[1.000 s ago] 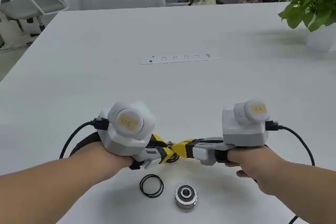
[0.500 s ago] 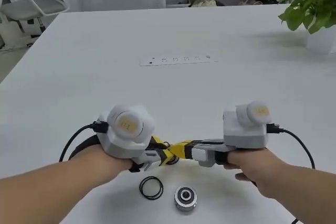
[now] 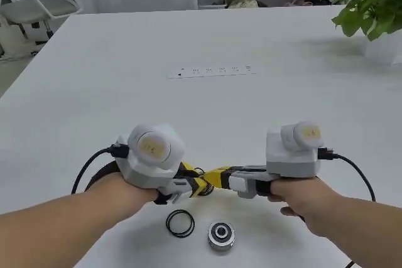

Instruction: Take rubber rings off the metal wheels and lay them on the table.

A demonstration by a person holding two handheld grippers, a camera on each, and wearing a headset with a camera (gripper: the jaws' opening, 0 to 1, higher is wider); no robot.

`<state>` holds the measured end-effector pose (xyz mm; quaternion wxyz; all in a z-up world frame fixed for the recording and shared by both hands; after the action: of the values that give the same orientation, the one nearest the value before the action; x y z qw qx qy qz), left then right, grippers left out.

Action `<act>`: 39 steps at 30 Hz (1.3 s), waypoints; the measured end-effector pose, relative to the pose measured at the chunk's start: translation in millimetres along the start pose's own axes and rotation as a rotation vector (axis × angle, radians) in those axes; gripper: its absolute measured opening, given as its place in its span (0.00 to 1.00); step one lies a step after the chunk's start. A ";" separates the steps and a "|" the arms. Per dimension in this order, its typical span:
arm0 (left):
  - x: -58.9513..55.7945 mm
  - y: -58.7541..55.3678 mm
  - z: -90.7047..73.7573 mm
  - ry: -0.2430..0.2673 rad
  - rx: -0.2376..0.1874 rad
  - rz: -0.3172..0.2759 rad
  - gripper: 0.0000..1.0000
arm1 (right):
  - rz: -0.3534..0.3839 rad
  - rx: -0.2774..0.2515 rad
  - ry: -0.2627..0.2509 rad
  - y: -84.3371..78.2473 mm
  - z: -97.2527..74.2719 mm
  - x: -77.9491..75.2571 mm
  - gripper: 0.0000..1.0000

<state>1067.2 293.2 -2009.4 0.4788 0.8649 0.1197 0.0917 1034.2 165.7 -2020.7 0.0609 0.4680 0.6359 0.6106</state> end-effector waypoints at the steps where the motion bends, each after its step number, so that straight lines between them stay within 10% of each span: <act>1: 0.1 -0.1 0.0 -0.001 0.000 0.000 0.08 | 0.001 0.000 -0.002 0.3 -0.1 0.0 0.00; 15: 1.7 3.1 -10.0 -0.019 0.007 -0.036 0.11 | 0.011 -0.012 0.008 4.0 -2.0 3.9 0.00; 39: -14.1 26.5 -63.8 -0.031 -0.123 0.028 0.29 | 0.022 -0.051 0.049 14.4 -9.4 21.5 0.00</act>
<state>1039.5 326.9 -1954.0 0.5313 0.8368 0.0943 0.0922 1023.7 170.6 -1995.8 0.0505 0.4581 0.6163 0.6385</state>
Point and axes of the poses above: the centre of the closed fingertips' face, and the gripper's own axes: z roughly forward along the fingers, x roughly to its left, y roughly out of its top, the point moved 9 cm from there along -z, roughly backward along the fingers, and after that the axes turned 8 degrees about -x, right-handed, at the moved point
